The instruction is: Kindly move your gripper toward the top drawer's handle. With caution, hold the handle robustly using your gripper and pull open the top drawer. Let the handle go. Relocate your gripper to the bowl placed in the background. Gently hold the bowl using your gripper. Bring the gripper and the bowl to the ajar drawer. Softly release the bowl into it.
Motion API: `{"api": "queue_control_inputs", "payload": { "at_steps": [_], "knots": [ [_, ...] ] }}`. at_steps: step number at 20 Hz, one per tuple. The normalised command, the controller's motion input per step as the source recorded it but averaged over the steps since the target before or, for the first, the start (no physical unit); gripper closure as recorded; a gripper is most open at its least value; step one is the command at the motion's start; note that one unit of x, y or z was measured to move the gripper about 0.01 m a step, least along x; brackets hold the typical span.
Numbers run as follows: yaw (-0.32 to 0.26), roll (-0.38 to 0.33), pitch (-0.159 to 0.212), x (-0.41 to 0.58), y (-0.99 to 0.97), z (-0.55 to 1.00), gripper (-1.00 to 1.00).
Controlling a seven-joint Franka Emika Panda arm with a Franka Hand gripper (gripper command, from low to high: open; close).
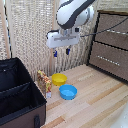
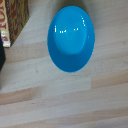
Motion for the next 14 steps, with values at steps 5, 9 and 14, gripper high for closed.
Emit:
{"api": "queue_control_inputs", "payload": {
  "at_steps": [5,9,14],
  "knots": [
    [0.124,-0.016,0.0,0.004,-0.21,0.65,-1.0],
    [0.122,-0.038,0.0,0.0,-0.32,0.8,-1.0],
    [0.137,-0.109,-0.05,-0.046,-0.35,0.51,-1.0]
  ]
}}
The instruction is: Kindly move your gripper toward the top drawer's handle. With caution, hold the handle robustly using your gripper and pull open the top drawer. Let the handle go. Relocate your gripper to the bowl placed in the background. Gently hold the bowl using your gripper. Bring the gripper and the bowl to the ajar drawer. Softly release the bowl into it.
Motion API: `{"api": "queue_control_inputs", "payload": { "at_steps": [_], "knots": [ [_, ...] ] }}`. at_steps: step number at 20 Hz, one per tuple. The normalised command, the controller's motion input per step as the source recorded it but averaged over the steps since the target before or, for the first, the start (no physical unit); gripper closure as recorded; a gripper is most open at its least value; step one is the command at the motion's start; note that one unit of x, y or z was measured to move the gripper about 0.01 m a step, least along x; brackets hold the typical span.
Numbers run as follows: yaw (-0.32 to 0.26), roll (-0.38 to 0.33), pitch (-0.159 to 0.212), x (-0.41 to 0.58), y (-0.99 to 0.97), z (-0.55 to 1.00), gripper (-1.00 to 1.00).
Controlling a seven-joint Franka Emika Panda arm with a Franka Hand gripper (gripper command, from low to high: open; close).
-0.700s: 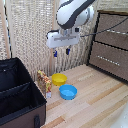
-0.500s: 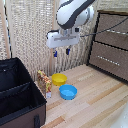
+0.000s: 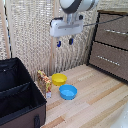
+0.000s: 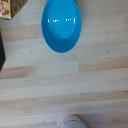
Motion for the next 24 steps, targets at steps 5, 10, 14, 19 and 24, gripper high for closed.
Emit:
{"api": "queue_control_inputs", "payload": {
  "at_steps": [5,10,14,19,24],
  "knots": [
    [0.164,-0.246,-0.097,-0.106,-0.25,0.03,-1.0],
    [0.174,-0.265,-0.094,-0.092,-0.2,0.0,-1.0],
    [0.169,-0.281,-0.082,-0.067,-0.19,0.0,-1.0],
    [0.11,-0.351,-0.015,0.009,-0.13,0.0,-1.0],
    [0.081,-0.375,0.0,0.026,-0.11,0.0,-1.0]
  ]
}}
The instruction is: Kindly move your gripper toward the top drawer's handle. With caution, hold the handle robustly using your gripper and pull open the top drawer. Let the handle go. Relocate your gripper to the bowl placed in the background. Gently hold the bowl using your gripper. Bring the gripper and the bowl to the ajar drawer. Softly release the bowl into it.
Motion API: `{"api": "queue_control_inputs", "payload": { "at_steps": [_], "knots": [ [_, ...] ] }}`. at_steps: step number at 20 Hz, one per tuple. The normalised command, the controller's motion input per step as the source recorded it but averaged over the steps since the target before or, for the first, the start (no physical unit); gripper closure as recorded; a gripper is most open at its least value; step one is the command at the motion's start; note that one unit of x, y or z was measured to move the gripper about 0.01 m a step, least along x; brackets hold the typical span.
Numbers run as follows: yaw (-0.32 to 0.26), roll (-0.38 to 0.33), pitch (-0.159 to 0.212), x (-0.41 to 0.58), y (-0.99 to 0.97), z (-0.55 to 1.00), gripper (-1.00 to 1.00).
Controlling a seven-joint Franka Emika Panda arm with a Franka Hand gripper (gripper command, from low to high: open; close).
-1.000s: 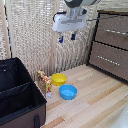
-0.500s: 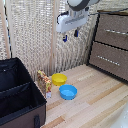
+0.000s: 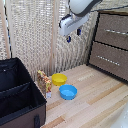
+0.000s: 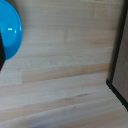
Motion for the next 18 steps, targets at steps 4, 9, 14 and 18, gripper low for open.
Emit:
{"api": "queue_control_inputs", "payload": {
  "at_steps": [4,9,14,18],
  "knots": [
    [0.051,-0.375,0.0,0.085,-0.11,0.0,-1.0],
    [0.019,-0.375,0.001,0.141,-0.08,0.0,-1.0],
    [0.004,-0.375,0.0,0.193,-0.04,0.05,-1.0],
    [0.0,-0.375,0.0,0.183,-0.02,0.09,-1.0]
  ]
}}
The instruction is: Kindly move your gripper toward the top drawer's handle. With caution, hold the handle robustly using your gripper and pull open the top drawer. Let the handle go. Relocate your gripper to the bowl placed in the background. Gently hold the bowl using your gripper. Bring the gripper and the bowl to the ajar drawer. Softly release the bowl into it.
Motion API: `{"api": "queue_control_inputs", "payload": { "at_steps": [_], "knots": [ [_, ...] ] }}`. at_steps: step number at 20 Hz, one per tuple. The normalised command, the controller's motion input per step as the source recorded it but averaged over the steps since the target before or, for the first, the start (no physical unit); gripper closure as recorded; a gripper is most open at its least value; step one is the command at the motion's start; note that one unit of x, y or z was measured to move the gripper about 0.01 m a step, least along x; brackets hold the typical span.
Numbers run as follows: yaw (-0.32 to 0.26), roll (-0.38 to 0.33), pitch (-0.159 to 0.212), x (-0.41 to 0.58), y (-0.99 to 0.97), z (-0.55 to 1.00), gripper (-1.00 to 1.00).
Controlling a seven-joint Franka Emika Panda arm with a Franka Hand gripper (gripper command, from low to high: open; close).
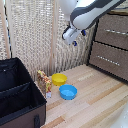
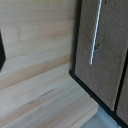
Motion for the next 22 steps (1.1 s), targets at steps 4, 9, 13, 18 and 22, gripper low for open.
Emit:
{"api": "queue_control_inputs", "payload": {
  "at_steps": [4,9,13,18,22],
  "knots": [
    [0.0,-0.375,0.0,0.159,-0.03,0.1,-1.0],
    [-0.024,-0.353,0.0,0.024,-0.16,0.17,-1.0],
    [-0.055,-0.313,0.0,-0.019,-0.28,0.19,-1.0],
    [-0.03,-0.236,-0.019,-0.049,-0.55,0.15,-1.0],
    [-0.001,-0.177,-0.052,-0.004,-0.81,0.03,-1.0]
  ]
}}
